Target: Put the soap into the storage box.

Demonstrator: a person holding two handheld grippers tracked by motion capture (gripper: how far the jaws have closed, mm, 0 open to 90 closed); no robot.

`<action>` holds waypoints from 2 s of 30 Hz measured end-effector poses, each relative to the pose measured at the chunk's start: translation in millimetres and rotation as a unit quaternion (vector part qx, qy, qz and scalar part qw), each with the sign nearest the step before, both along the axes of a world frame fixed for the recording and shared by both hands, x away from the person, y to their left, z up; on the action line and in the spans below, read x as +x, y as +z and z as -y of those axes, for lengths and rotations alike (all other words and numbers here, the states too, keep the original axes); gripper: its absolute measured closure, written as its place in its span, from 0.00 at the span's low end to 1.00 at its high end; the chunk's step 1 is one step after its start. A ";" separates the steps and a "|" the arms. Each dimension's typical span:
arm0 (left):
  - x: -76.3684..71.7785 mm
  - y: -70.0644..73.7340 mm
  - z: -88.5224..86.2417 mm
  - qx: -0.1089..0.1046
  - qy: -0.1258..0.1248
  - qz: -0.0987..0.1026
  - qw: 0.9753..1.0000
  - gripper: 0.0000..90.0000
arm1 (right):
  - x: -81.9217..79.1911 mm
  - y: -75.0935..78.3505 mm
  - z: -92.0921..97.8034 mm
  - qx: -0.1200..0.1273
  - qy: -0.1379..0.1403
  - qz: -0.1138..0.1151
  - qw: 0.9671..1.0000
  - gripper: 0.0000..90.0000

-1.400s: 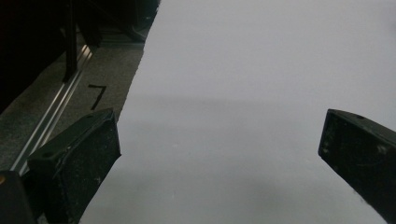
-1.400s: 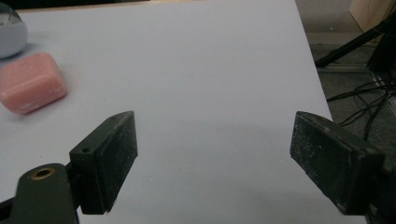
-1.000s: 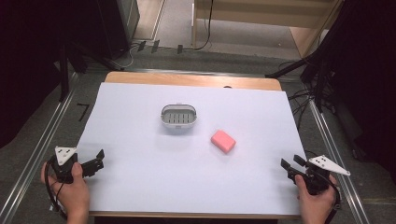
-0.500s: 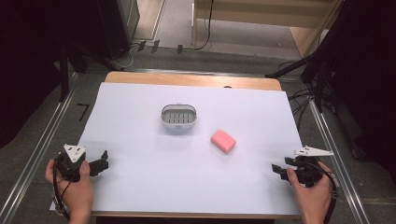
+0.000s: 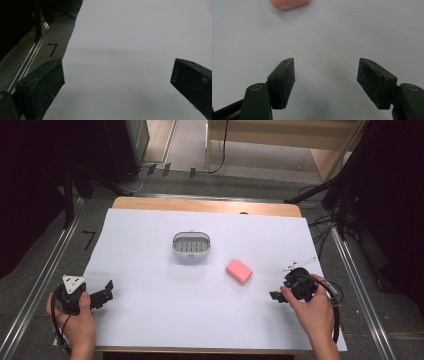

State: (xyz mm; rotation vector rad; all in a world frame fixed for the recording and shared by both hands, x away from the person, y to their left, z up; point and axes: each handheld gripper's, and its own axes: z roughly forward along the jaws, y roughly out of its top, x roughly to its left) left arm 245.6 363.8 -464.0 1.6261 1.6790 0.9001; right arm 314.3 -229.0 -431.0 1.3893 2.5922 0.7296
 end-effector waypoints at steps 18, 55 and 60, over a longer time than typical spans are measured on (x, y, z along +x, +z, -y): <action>0.1 -0.4 1.5 0.005 -0.007 0.001 1.000 0.00 | 25.6 12.7 -32.1 -0.018 0.017 -0.032 0.999 0.33; 2.4 -1.1 6.0 0.024 -0.024 -0.012 0.999 0.00 | 71.8 -1.7 -112.2 -0.053 0.075 -0.033 0.995 0.35; 2.6 -1.2 6.4 0.027 -0.026 -0.013 0.999 0.00 | 76.6 -5.0 -118.2 -0.061 0.084 -0.035 0.994 0.36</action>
